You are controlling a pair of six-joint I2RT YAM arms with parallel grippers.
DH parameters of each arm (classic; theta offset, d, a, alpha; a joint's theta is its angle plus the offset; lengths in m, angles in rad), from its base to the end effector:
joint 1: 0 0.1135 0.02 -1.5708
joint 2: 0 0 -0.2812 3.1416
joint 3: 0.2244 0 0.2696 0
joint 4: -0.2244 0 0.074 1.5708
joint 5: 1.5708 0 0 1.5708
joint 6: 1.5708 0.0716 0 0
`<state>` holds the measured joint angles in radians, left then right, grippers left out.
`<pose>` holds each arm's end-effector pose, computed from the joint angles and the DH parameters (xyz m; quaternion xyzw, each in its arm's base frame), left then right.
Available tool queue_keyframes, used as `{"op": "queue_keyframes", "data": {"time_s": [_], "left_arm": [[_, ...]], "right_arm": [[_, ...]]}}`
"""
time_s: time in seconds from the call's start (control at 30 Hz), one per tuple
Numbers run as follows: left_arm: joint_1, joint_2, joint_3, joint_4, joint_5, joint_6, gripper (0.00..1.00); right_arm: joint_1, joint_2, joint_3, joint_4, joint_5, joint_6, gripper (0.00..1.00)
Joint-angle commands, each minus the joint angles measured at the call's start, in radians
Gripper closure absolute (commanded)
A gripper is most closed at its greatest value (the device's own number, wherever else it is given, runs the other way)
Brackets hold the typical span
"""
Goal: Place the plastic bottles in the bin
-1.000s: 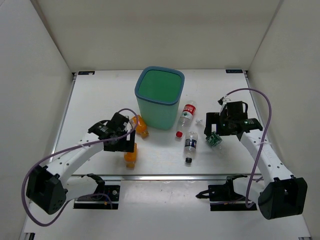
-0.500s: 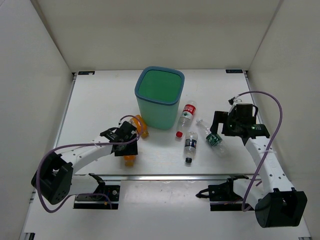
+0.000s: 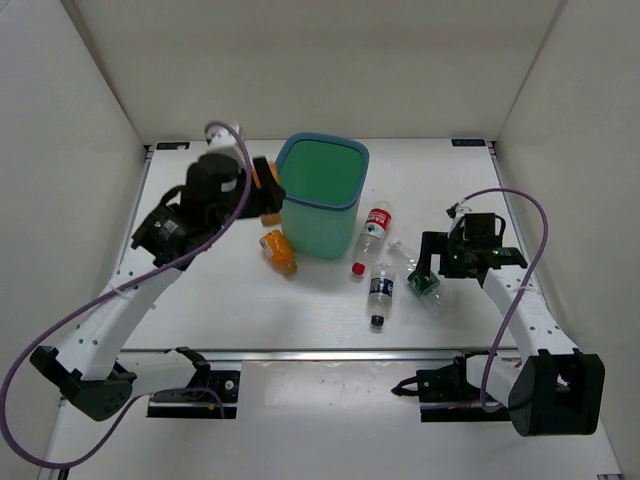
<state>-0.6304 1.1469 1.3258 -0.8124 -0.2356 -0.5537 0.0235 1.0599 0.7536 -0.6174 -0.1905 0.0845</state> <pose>0.2264 -0.1445 0.3906 -0.0191 0.8874 -0.1633 0.4307 0.2378 0.0191 0.2216 -0.0014 0.9443 0.1071 0.3112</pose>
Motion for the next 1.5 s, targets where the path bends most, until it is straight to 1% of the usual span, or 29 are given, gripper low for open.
{"op": "queue_keyframes", "data": {"time_s": [0.0, 0.1, 0.13, 0.17, 0.2, 0.23, 0.27, 0.3, 0.37, 0.43, 0.47, 0.5, 0.57, 0.63, 0.73, 0.8, 0.87, 0.9, 0.97, 1.0, 1.07, 1.1, 1.13, 1.2, 1.23, 1.3, 1.33, 1.4, 1.47], "left_arm": [[0.001, 0.095, 0.248, 0.004, -0.051, 0.103, 0.65], [-0.021, 0.316, 0.528, 0.03, -0.079, 0.173, 0.61], [-0.031, 0.358, 0.573, 0.013, -0.085, 0.187, 0.6], [-0.031, 0.448, 0.678, 0.006, -0.093, 0.199, 0.59], [-0.022, 0.486, 0.723, -0.01, -0.088, 0.202, 0.57], [-0.026, 0.57, 0.815, -0.027, -0.114, 0.204, 0.55], [-0.02, 0.635, 0.879, -0.043, -0.113, 0.216, 0.5], [-0.022, 0.69, 0.938, -0.05, -0.113, 0.21, 0.42], [-0.008, 0.749, 0.999, -0.079, -0.11, 0.207, 0.35], [-0.014, 0.761, 1.007, -0.088, -0.087, 0.21, 0.1], [-0.017, 0.754, 0.995, -0.061, -0.087, 0.215, 0.04], [-0.029, 0.729, 0.957, -0.045, -0.096, 0.224, 0.01], [-0.04, 0.691, 0.908, 0.001, -0.113, 0.241, 0.01], [-0.04, 0.668, 0.927, -0.01, -0.108, 0.236, 0.01], [-0.032, 0.645, 0.977, -0.098, -0.085, 0.228, 0.02], [-0.041, 0.576, 0.9, -0.131, -0.108, 0.232, 0.01], [-0.051, 0.417, 0.656, -0.101, -0.165, 0.221, 0.01], [-0.052, 0.365, 0.592, -0.079, -0.169, 0.213, 0.02], [0.007, 0.199, 0.337, -0.07, -0.119, 0.135, 0.01], [0.043, 0.16, 0.273, -0.065, -0.104, 0.124, 0.01], [0.101, 0.013, 0.038, -0.07, -0.103, 0.06, 0.01], [0.112, -0.043, -0.053, -0.082, -0.103, 0.035, 0.02], [0.129, -0.068, -0.1, -0.094, -0.085, 0.028, 0.02], [0.159, -0.148, -0.265, -0.123, -0.064, -0.017, 0.01], [0.175, -0.162, -0.307, -0.137, -0.054, -0.029, 0.01], [0.192, -0.22, -0.429, -0.14, 0.011, -0.055, 0.02], [0.196, -0.234, -0.451, -0.137, 0.015, -0.069, 0.01], [0.201, -0.269, -0.499, -0.139, 0.009, -0.08, 0.02], [0.225, -0.28, -0.498, -0.136, 0.005, -0.063, 0.02]], "right_arm": [[-0.004, 0.029, -0.007, 0.059, -0.024, -0.034, 0.0], [0.021, 0.032, 0.003, 0.071, -0.009, -0.038, 0.0], [0.013, 0.025, 0.001, 0.07, -0.013, -0.04, 0.01], [0.007, 0.023, 0.006, 0.073, -0.017, -0.038, 0.01], [0.006, 0.029, 0.009, 0.074, -0.02, -0.032, 0.01], [0.004, 0.02, 0.007, 0.079, -0.026, -0.041, 0.01], [-0.011, 0.02, 0.007, 0.079, -0.027, -0.045, 0.0], [-0.007, 0.022, 0.013, 0.081, -0.035, -0.046, 0.0], [-0.013, 0.025, 0.013, 0.081, -0.021, -0.052, 0.01], [-0.007, 0.018, 0.01, 0.084, -0.004, -0.061, 0.01], [-0.005, 0.015, 0.01, 0.081, 0.0, -0.065, 0.01], [-0.008, 0.014, 0.013, 0.085, -0.006, -0.063, 0.01], [-0.011, 0.012, 0.013, 0.088, -0.012, -0.074, 0.01], [-0.007, 0.023, 0.013, 0.09, -0.023, -0.077, 0.01], [-0.005, 0.049, 0.012, 0.09, -0.018, -0.075, 0.01], [-0.002, 0.067, 0.018, 0.097, -0.049, -0.106, 0.01], [0.0, 0.095, 0.016, 0.102, -0.056, -0.123, 0.01], [0.009, 0.104, 0.016, 0.11, -0.052, -0.126, 0.01], [0.015, 0.141, 0.016, 0.107, -0.047, -0.132, 0.01], [0.013, 0.149, 0.023, 0.116, -0.049, -0.135, 0.01], [0.016, 0.195, 0.024, 0.128, -0.043, -0.13, 0.02], [0.012, 0.21, 0.02, 0.125, -0.061, -0.135, 0.05], [0.019, 0.222, 0.023, 0.123, -0.07, -0.143, 0.07], [0.024, 0.258, 0.015, 0.123, -0.064, -0.144, 0.17], [0.03, 0.267, 0.019, 0.128, -0.064, -0.15, 0.19], [0.05, 0.304, 0.021, 0.12, -0.061, -0.164, 0.31], [0.062, 0.311, 0.036, 0.099, -0.044, -0.166, 0.56], [0.084, 0.33, 0.052, 0.085, 0.002, -0.151, 0.77], [0.108, 0.313, 0.102, 0.064, 0.038, -0.155, 0.77]]}}
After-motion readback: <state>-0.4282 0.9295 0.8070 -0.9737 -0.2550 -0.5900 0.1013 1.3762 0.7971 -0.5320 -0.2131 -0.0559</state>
